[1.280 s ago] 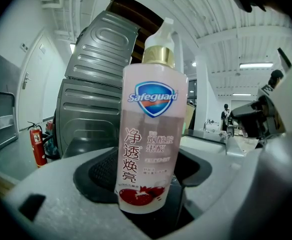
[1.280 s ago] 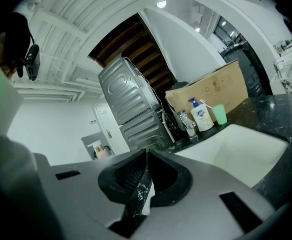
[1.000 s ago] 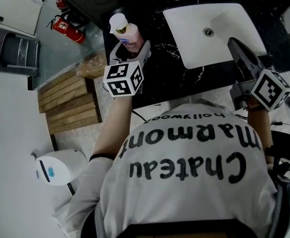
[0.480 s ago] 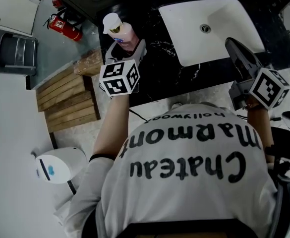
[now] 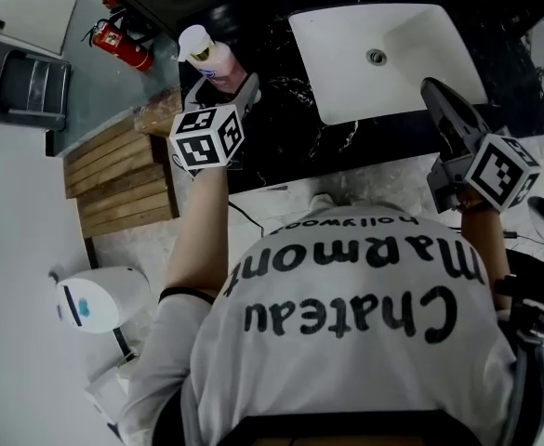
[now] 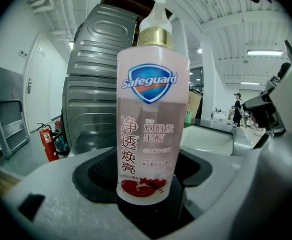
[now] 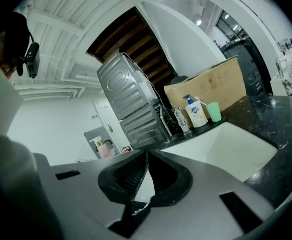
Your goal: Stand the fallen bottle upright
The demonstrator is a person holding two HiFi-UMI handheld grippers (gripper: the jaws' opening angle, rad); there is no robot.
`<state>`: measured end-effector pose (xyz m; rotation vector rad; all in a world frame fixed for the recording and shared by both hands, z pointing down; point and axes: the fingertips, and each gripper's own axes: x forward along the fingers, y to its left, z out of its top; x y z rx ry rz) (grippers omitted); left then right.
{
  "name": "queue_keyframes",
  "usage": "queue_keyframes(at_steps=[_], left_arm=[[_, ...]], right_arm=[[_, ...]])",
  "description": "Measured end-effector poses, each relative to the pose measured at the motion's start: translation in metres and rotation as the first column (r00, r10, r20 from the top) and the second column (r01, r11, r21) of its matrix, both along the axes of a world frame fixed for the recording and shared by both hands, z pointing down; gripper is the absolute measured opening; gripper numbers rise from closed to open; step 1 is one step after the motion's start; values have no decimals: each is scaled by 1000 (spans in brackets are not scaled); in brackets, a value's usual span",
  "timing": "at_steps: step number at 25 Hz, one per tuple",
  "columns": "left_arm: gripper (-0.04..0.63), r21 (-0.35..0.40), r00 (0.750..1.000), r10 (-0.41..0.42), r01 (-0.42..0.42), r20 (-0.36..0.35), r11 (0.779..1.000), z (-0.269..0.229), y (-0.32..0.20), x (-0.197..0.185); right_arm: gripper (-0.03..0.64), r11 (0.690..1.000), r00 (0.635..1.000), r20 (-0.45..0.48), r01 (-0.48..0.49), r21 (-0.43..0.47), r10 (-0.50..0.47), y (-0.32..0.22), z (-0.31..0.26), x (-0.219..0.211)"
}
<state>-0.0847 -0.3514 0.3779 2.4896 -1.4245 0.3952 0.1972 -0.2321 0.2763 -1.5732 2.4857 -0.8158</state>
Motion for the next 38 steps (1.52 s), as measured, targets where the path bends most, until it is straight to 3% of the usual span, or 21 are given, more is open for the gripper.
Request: queue_keyframes(at_steps=[5, 12, 16, 19, 25, 27, 30, 35, 38], left_arm=[[333, -4, 999, -37, 37, 36, 999, -3, 0, -1], [345, 92, 993, -115, 114, 8, 989, -39, 9, -5], [344, 137, 985, -170, 173, -34, 975, -61, 21, -12], [344, 167, 982, -189, 191, -28, 967, -78, 39, -15], [339, 281, 970, -218, 240, -106, 929, -136, 91, -23], [299, 301, 965, -237, 261, -114, 917, -150, 114, -27], [119, 311, 955, -255, 291, -152, 905, -160, 150, -26], [78, 285, 951, -261, 299, -164, 911, -146, 210, -18], [23, 236, 931, -220, 293, -291, 927, -134, 254, -10]], right_arm=[[25, 999, 999, -29, 26, -32, -27, 10, 6, 14], [25, 998, 999, -32, 41, -38, -42, 30, 10, 24], [25, 998, 998, -13, 54, -21, -54, 37, 10, 29], [25, 998, 998, -8, 63, -21, -63, 42, 10, 29], [25, 989, 989, 5, 147, 10, -147, 52, 4, 7], [25, 983, 984, 2, 180, 17, -180, 59, 1, -3], [25, 975, 975, -4, 222, 33, -222, 69, -3, -13], [25, 957, 957, 2, 290, 23, -290, 93, 4, -27], [25, 941, 940, 26, 339, 6, -339, 111, 16, -38]])
